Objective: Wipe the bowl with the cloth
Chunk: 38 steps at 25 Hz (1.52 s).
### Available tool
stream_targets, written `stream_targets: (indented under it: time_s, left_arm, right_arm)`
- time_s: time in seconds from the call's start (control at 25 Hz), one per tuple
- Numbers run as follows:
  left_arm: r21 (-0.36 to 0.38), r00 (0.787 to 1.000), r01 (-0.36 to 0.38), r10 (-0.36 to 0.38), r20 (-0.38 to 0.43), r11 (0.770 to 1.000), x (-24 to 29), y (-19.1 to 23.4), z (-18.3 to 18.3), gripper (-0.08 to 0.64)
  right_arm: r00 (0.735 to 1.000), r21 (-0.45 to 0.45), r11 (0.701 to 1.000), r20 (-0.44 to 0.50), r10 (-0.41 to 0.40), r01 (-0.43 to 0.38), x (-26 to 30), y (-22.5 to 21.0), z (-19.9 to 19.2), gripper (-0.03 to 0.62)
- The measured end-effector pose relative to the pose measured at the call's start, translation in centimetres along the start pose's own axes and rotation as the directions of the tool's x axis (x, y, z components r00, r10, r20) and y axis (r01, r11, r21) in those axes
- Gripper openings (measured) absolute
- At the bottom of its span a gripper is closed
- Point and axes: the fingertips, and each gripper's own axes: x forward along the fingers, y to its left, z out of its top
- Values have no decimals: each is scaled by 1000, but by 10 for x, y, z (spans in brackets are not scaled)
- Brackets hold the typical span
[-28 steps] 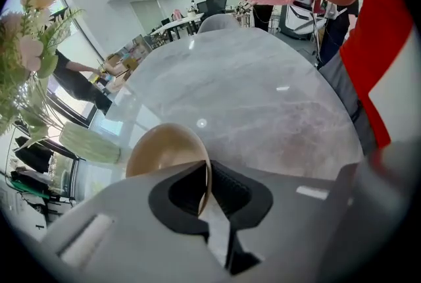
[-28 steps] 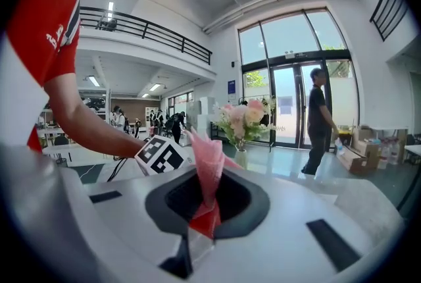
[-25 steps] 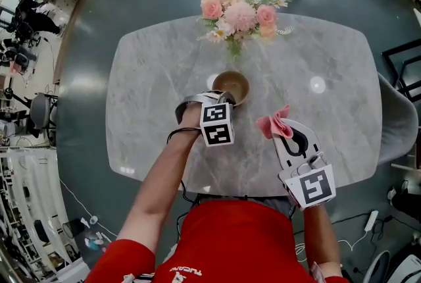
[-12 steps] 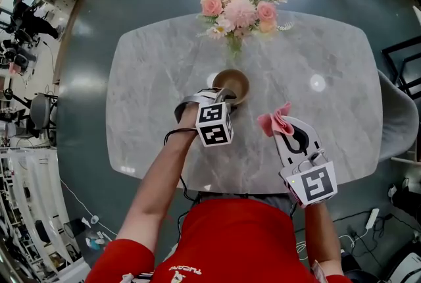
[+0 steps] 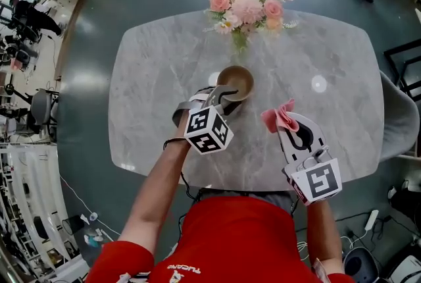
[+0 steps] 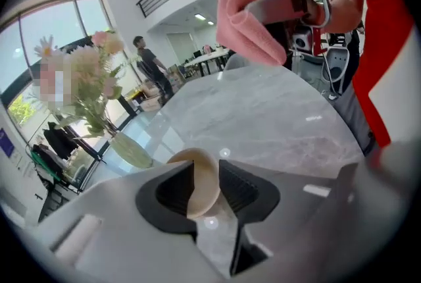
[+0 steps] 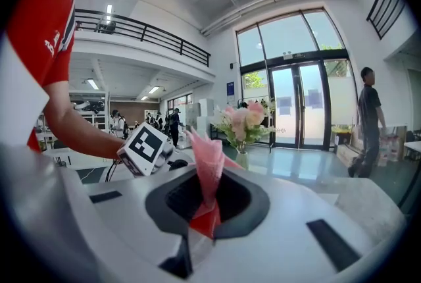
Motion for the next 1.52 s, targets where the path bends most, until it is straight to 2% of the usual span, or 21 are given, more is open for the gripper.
stream_targets:
  time_s: [0.12, 0.24, 0.36, 0.56, 0.68, 0.8, 0.88, 1.04, 1.12, 1.2, 1.36, 1.52]
  left_arm:
    - [-88, 988, -90, 101, 121, 992, -25, 11, 20, 109]
    - [-201, 955, -132, 179, 237, 971, -55, 18, 40, 107]
    - [-311, 913, -125, 232, 336, 942, -82, 20, 60, 107]
    - [-434, 822, -81, 306, 480, 897, -126, 18, 89, 84]
    - [-485, 779, -62, 346, 523, 873, -144, 13, 94, 57]
    - [-568, 749, -30, 395, 532, 823, -161, 10, 97, 24]
    - [-603, 731, -20, 423, 535, 798, -168, 8, 98, 6]
    - [-639, 687, -13, 471, 553, 769, -187, 3, 99, 6]
    - [-642, 664, -6, 483, 571, 767, -198, -2, 101, 5]
    - [-641, 658, -6, 486, 575, 767, -205, -10, 102, 6]
    - [-653, 687, 2, 473, 551, 757, -207, -25, 103, 6]
    - [-646, 693, -8, 470, 547, 763, -207, -29, 104, 6]
  right_arm:
    - [1000, 5, 1000, 20, -4, 4, -1, 0, 6, 21]
    - [999, 12, 1000, 45, -7, 6, -5, 1, 16, 21]
    - [998, 23, 1000, 69, -6, 4, -9, 3, 25, 21]
    - [992, 50, 999, 128, 5, -11, -19, 13, 40, 21]
    - [985, 75, 997, 170, 7, -20, -26, 19, 49, 21]
    - [979, 95, 995, 201, 13, -32, -32, 25, 55, 21]
    - [975, 110, 993, 219, 19, -44, -36, 28, 57, 21]
    - [965, 125, 990, 261, 30, -65, -45, 38, 65, 21]
    - [958, 128, 989, 283, 41, -81, -49, 45, 72, 21]
    - [953, 123, 988, 298, 53, -94, -52, 52, 76, 21]
    - [949, 117, 987, 309, 69, -109, -56, 60, 76, 21]
    - [947, 117, 986, 312, 75, -116, -58, 62, 75, 21]
